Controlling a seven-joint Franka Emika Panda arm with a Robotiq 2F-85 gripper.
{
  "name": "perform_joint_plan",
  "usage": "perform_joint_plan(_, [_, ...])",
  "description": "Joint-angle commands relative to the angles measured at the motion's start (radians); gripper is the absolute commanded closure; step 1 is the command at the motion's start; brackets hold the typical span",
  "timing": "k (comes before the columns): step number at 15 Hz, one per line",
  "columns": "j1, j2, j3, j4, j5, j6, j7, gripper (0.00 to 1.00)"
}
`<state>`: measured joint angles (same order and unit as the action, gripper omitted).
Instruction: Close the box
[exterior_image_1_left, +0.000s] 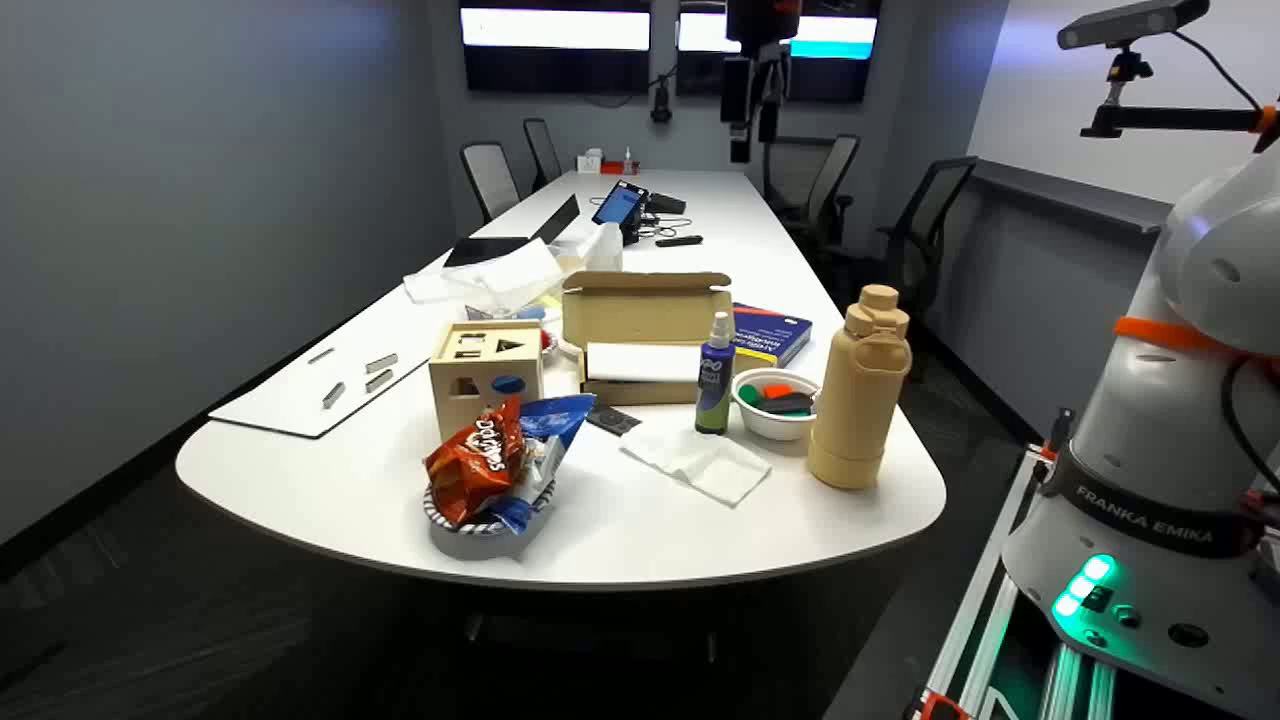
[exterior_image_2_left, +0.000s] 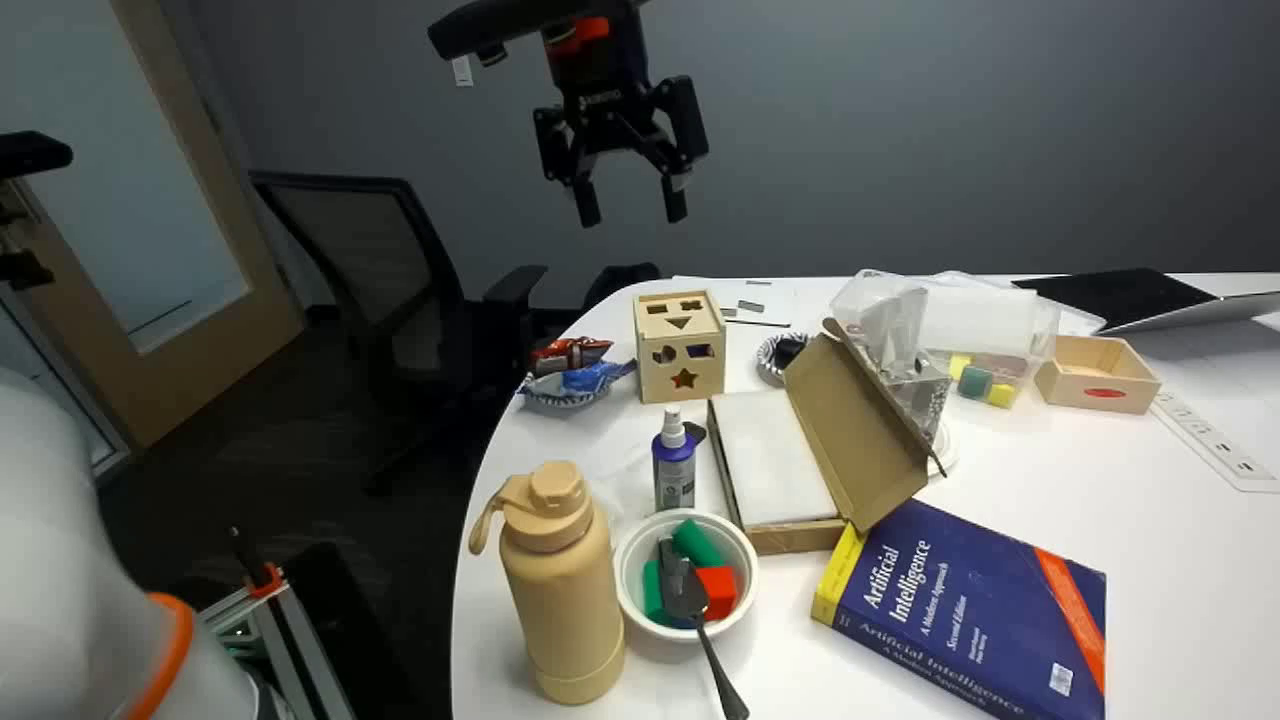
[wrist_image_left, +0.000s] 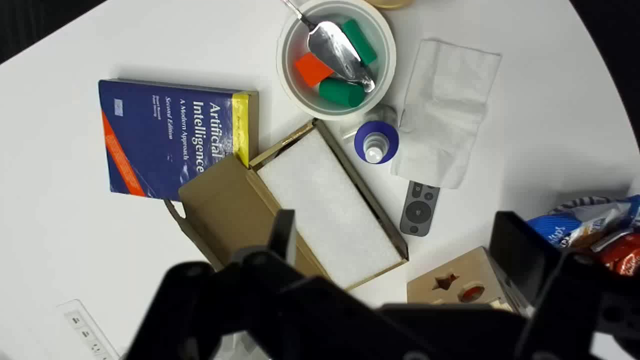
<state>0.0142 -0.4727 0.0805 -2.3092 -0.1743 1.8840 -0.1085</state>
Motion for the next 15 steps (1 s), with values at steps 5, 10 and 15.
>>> perform_joint_plan(5, [0.016, 0.001, -0.013, 0.003, -0.006, -0.002, 0.006, 0.0])
perform_joint_plan(10, [0.031, 0.16, -0.052, 0.069, 0.123, 0.073, 0.002, 0.0])
perform_joint_plan(15, [0.021, 0.336, -0.047, 0.106, 0.216, 0.283, 0.068, 0.0])
